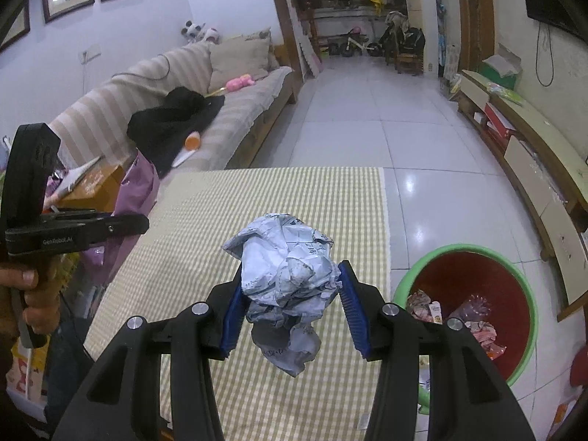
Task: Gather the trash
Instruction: 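Carry the white paper ball and pink wrapper over the bin and open both tools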
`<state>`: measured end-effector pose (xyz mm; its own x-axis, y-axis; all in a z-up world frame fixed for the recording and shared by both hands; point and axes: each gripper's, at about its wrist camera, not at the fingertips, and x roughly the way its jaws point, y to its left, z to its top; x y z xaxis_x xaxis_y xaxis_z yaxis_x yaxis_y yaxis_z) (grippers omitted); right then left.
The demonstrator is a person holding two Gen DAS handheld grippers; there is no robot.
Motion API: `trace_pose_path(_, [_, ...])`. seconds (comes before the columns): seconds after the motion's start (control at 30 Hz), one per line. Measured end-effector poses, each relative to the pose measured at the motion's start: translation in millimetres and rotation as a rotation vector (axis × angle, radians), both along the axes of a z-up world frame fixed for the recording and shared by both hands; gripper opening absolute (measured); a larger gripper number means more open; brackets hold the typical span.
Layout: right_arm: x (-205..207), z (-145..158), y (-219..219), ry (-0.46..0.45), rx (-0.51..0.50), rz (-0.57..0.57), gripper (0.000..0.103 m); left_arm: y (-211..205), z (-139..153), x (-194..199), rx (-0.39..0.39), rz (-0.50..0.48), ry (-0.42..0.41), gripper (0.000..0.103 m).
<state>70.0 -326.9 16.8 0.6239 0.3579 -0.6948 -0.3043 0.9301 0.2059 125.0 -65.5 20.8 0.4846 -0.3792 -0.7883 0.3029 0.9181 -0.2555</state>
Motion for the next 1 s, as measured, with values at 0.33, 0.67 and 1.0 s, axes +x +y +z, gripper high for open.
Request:
trace_pose_path(0.33, [-3,23,-49,-0.050,0.020,-0.073,0.046,-68,8,14,-0.007,-0.094,-0.015,0.031])
trace_pose_path(0.67, [-1,19,-130,-0.029,0.032,-0.213,0.046,-154,-5,28,-0.043,-0.208,0.000,0.031])
trace_pose_path(1.0, [3,2,-200,0.033,0.023,-0.322,0.046,-240,-25,33,-0.077,-0.329,0.031,0.031])
